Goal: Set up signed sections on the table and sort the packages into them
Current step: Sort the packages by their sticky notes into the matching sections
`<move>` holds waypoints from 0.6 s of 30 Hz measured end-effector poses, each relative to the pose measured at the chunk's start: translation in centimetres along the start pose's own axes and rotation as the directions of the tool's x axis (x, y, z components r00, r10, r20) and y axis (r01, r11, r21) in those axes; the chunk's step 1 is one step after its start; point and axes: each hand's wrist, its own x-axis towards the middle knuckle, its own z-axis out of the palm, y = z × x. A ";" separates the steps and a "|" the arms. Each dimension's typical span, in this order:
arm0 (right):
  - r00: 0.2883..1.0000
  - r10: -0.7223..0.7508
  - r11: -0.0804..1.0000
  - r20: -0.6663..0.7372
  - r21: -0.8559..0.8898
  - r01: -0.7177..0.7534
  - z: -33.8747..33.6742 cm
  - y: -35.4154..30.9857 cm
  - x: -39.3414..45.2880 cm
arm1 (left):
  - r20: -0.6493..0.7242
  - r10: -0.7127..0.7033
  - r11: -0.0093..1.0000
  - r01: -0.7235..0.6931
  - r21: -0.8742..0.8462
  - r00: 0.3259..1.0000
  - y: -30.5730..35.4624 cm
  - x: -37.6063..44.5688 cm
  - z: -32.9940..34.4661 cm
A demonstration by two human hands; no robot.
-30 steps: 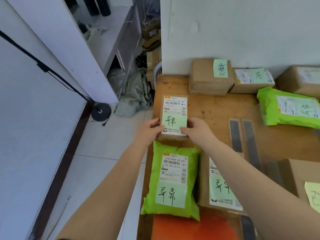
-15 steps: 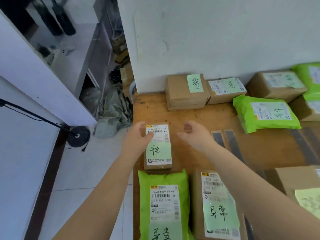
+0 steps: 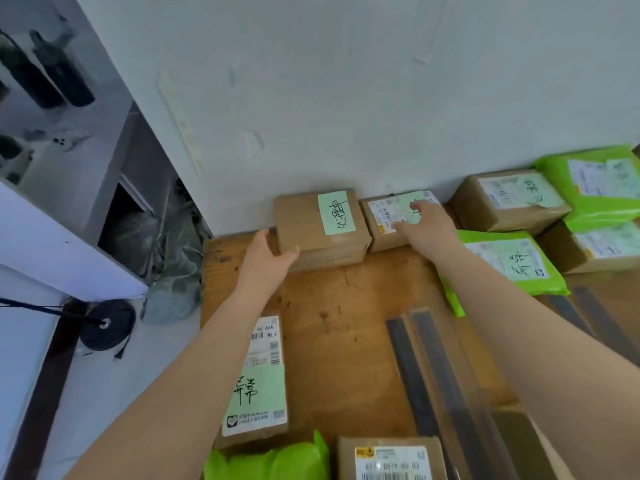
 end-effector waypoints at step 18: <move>0.970 -0.231 0.926 0.079 0.324 0.194 -0.1 -3.6 -0.7 | 0.015 -0.013 0.883 0.018 -0.468 1.000 2.1 -1.8 1.0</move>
